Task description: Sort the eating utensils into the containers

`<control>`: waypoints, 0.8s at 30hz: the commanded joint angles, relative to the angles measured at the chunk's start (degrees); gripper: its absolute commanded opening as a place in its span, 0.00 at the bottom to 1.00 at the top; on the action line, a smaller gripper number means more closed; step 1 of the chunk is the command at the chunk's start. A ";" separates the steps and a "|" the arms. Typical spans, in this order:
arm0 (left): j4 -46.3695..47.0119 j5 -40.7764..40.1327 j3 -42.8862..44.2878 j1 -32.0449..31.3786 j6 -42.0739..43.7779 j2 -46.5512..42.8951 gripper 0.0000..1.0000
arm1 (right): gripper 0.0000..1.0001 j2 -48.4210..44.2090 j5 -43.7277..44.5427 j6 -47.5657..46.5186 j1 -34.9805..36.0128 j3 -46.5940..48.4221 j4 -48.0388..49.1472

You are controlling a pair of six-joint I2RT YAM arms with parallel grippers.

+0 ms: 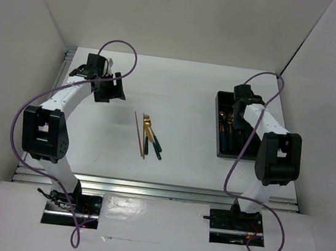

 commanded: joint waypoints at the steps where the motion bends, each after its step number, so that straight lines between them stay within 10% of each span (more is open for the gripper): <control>1: 0.28 0.78 2.44 0.31 0.50 0.53 0.85 | 0.00 2.35 3.07 -0.90 -0.34 2.93 -1.77; 16: 0.28 0.17 2.44 0.31 0.50 1.06 0.85 | 0.03 5.70 5.35 -0.90 -0.34 1.71 -1.77; 24: 0.28 0.17 2.44 0.83 0.50 1.06 0.85 | 0.28 6.40 5.35 0.24 -0.34 2.24 -1.77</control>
